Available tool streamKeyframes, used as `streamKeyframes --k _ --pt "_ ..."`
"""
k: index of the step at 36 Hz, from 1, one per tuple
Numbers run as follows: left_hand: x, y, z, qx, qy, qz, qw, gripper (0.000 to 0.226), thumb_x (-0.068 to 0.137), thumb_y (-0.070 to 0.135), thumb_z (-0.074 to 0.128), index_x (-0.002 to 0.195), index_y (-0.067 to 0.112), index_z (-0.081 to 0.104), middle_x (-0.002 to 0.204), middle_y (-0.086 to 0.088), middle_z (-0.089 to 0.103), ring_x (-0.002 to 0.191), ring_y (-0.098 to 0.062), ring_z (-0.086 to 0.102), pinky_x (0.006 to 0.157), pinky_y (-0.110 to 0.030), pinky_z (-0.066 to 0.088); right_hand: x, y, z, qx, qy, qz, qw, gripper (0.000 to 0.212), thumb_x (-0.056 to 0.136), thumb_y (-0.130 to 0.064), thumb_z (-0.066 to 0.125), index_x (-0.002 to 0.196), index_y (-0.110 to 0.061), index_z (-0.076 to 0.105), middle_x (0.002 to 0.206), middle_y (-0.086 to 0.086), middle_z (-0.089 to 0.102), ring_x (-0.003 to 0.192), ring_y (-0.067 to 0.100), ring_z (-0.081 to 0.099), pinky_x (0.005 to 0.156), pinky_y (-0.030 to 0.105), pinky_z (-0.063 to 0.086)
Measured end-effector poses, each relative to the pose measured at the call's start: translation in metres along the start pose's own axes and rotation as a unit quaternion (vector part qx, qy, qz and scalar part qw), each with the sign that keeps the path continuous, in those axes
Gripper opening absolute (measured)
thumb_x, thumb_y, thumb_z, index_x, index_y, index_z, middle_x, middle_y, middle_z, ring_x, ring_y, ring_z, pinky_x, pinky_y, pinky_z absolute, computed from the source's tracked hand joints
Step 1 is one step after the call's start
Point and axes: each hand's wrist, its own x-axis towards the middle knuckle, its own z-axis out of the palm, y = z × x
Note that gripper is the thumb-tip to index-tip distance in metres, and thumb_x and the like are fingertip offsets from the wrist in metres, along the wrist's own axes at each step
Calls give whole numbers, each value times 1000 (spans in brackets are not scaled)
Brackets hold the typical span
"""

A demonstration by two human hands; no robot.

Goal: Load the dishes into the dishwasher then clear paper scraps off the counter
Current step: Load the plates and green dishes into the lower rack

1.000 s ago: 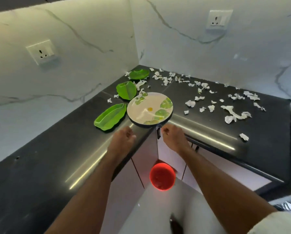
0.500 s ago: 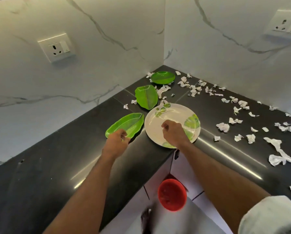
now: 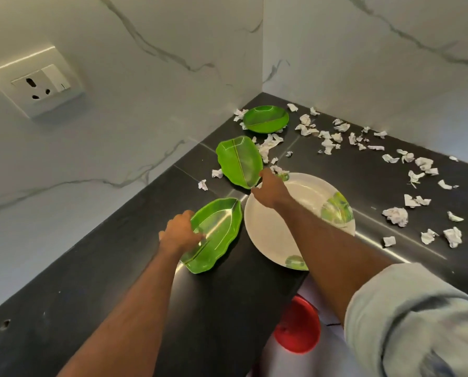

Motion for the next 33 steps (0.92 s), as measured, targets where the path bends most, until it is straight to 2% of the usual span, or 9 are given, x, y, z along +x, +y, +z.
streamKeyframes --k 11,14,18,20,23,26,28,31,33 --pt "33 -20 14 -15 4 -37 999 61 77 30 78 130 25 49 132 -2 56 122 -28 54 98 -50 48 61 -14 18 35 19 139 989 65 85 -16 66 140 -1 35 135 21 55 125 39 53 97 44 48" --pt "37 -25 18 -45 -3 -47 998 64 77 26 81 133 24 50 133 -4 57 122 -29 56 94 -43 48 69 -15 24 60 31 175 982 73 86 -16 65 148 -3 28 139 20 53 128 38 52 102 45 46" --pt "42 -33 23 -104 -8 -65 992 53 75 20 85 122 20 59 124 -7 62 110 -28 59 83 -33 44 78 -15 31 98 56 210 971 69 87 -14 64 147 -5 31 141 18 52 128 36 52 101 43 46" --pt "45 -37 24 -136 -22 -72 988 48 74 17 87 116 16 63 115 -7 63 100 -24 58 79 -29 44 81 -15 32 143 62 231 960 66 88 -10 63 147 -4 34 141 18 52 127 36 53 96 41 47" --pt "47 -41 22 -196 -43 -75 977 28 76 13 86 99 9 71 93 -6 70 90 -24 67 69 -27 48 84 -17 33 233 61 257 936 48 89 -6 62 134 2 49 130 18 58 109 34 59 84 37 49" --pt "50 -49 22 -248 -46 -70 965 10 84 20 79 86 11 75 85 -8 74 84 -25 71 75 -38 58 86 -26 35 338 27 290 895 45 90 -6 65 133 1 52 117 15 57 99 29 55 92 42 52" --pt "53 -55 22 -275 -35 -66 959 16 90 25 73 82 11 73 83 -9 74 82 -27 70 78 -42 57 86 -31 37 371 14 296 880 44 91 -5 62 134 -3 51 119 15 57 100 29 55 94 44 52" --pt "50 -57 22 -304 -7 -53 951 26 96 27 64 76 11 64 76 -7 67 74 -26 63 71 -39 52 77 -39 34 413 9 303 859 41 96 -3 51 137 -4 48 120 16 51 105 33 53 94 45 49" --pt "45 -59 21 -324 11 -46 945 25 98 27 62 80 10 65 78 -8 67 73 -24 63 71 -40 53 68 -38 31 442 20 295 847 37 97 -3 46 134 -4 50 121 18 54 107 34 56 79 41 57"
